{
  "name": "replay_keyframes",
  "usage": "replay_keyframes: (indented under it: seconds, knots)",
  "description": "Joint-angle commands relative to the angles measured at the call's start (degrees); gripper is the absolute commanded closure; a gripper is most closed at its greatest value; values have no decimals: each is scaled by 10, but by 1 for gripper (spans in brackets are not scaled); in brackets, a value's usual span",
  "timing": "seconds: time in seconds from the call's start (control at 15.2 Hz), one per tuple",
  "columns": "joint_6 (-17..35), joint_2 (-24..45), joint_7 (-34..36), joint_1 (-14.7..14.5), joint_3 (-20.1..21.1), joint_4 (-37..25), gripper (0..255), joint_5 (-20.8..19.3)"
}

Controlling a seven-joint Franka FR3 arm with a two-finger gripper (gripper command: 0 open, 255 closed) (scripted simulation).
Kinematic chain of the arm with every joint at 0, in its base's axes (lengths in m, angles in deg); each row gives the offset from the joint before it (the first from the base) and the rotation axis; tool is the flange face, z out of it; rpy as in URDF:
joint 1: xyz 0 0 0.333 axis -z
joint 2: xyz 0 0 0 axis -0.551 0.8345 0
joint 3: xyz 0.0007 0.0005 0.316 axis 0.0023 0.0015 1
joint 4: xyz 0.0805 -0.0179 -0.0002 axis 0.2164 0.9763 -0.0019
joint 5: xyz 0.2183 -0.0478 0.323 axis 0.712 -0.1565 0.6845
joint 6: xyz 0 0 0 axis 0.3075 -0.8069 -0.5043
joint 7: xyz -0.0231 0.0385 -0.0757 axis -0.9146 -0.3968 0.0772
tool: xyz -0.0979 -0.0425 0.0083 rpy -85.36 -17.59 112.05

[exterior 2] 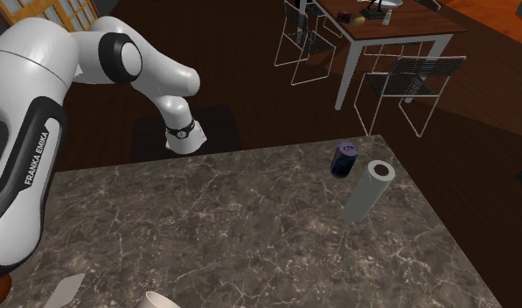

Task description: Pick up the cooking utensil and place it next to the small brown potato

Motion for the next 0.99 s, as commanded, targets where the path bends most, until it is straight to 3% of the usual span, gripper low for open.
replay_keyframes:
  seconds: [0.0, 0.53, 0.92]
  knots:
    - [14, 2, 1, 0, 0, 11, 255, 0]
    - [66, 18, 1, 0, -1, 48, 255, -1]
    - [66, 18, 1, 0, -1, 47, 255, -1]
